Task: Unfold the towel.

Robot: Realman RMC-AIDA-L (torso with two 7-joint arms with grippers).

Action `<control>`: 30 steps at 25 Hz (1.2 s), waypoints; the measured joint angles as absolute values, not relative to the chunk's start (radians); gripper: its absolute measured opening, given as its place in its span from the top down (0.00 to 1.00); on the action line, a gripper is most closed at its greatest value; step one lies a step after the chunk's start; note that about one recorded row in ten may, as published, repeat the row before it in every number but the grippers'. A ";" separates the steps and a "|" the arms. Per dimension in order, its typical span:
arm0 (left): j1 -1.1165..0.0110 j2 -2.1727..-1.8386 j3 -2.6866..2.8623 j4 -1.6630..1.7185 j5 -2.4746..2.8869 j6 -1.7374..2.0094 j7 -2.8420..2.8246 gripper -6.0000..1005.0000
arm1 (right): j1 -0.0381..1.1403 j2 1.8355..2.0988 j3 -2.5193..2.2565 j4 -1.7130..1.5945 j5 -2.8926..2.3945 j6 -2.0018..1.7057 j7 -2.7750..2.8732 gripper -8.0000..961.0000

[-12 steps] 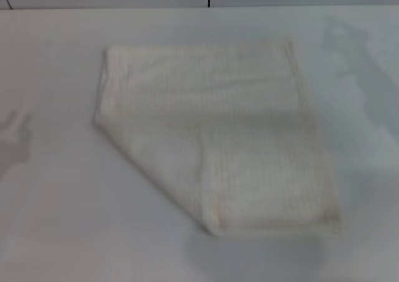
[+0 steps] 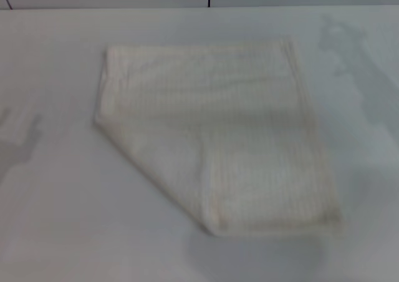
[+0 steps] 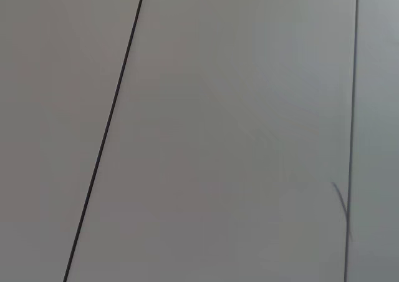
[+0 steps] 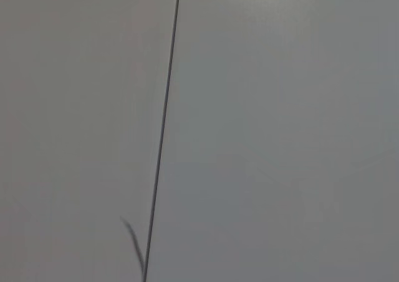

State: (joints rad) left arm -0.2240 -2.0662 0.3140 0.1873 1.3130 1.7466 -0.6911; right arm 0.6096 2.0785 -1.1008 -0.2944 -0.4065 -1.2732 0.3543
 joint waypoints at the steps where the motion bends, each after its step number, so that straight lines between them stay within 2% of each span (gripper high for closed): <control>1: -0.224 -2.066 0.314 0.187 1.313 1.747 -0.691 0.53 | 0.610 2.079 -1.101 -0.294 -0.407 -1.273 0.354 0.99; 2: -0.224 -2.066 0.312 0.180 1.313 1.746 -0.691 0.50 | 0.611 2.079 -1.101 -0.294 -0.407 -1.273 0.354 0.99; 6: -0.223 -2.066 0.311 0.174 1.313 1.752 -0.687 0.27 | 0.612 2.080 -1.101 -0.295 -0.407 -1.277 0.357 0.99; 9: -0.221 -2.065 0.313 0.173 1.313 1.758 -0.687 0.20 | 0.613 2.080 -1.101 -0.294 -0.407 -1.280 0.359 0.99; 30: -0.260 -2.067 0.318 0.109 1.318 1.780 -0.686 0.21 | 0.638 2.082 -1.104 -0.253 -0.408 -1.270 0.347 0.99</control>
State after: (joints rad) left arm -0.2596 -2.0674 0.3181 0.1092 1.3184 1.7796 -0.6855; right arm 0.6380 2.0817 -1.1041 -0.2534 -0.4083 -1.2696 0.3465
